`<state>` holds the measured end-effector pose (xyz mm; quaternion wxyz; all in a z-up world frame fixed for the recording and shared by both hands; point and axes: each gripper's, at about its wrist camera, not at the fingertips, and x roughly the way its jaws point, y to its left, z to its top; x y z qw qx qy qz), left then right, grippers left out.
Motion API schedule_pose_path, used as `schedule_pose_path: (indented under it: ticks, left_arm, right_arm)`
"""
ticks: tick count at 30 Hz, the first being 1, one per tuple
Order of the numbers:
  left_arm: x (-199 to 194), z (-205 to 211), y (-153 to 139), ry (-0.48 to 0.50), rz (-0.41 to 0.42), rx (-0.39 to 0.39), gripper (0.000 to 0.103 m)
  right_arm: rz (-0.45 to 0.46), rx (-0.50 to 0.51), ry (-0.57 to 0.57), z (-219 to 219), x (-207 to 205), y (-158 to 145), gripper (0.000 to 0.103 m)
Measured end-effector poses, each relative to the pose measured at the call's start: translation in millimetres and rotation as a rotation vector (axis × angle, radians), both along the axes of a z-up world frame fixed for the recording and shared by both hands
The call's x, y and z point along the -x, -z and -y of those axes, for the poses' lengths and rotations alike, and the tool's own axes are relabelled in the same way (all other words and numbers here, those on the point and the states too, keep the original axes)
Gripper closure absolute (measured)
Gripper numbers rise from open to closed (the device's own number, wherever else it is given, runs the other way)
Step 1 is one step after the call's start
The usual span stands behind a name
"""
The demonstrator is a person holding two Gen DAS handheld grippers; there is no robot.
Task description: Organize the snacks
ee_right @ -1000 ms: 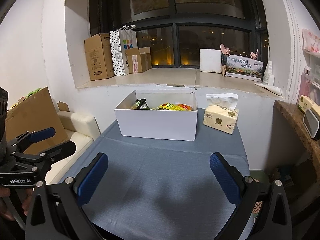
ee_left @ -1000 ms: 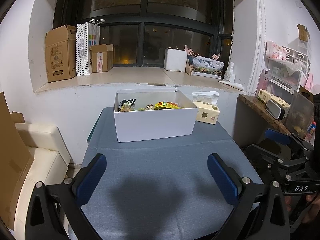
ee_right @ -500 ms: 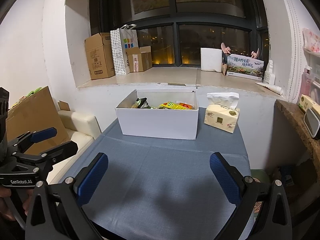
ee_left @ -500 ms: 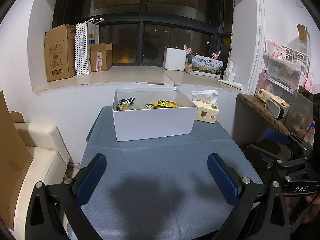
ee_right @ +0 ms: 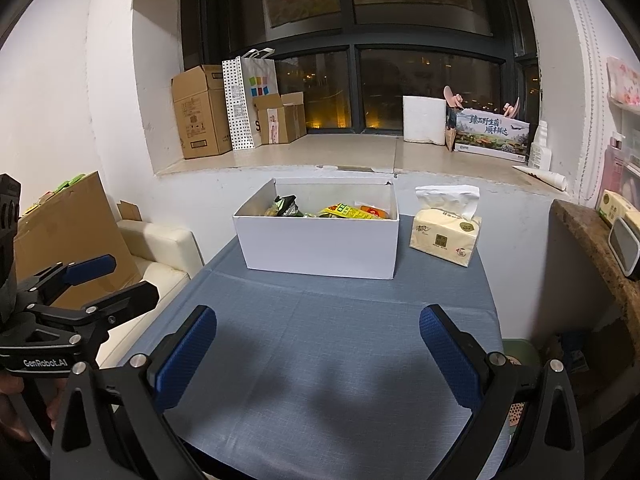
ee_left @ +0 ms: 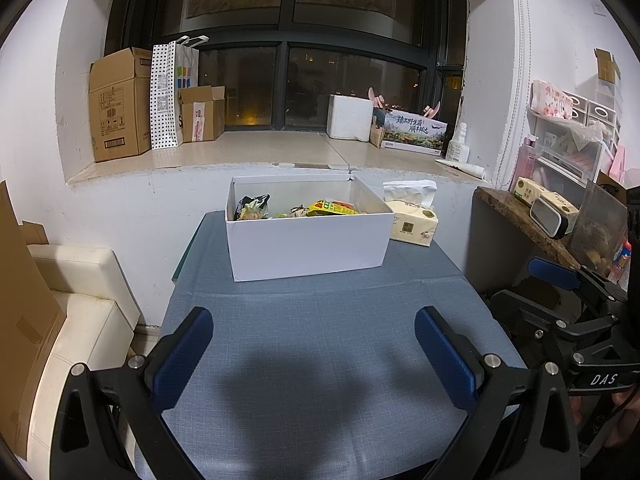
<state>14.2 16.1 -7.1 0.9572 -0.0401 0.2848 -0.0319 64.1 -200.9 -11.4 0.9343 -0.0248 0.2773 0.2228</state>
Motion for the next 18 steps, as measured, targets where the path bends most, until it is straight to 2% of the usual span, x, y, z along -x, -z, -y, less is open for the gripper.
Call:
schedule_pose_path:
  ticks: [12, 18]
  left_arm:
    - [0.5, -0.4, 1.6, -0.003, -0.003, -0.007, 0.0]
    - [4.5, 3.7, 0.1, -0.016, 0.018, -0.049, 0.0]
  right_arm:
    - [-0.002, 0.0, 0.0, -0.5, 1.3, -0.5, 0.0]
    - [-0.003, -0.001, 0.001, -0.9, 1.6, -0.5, 0.0]
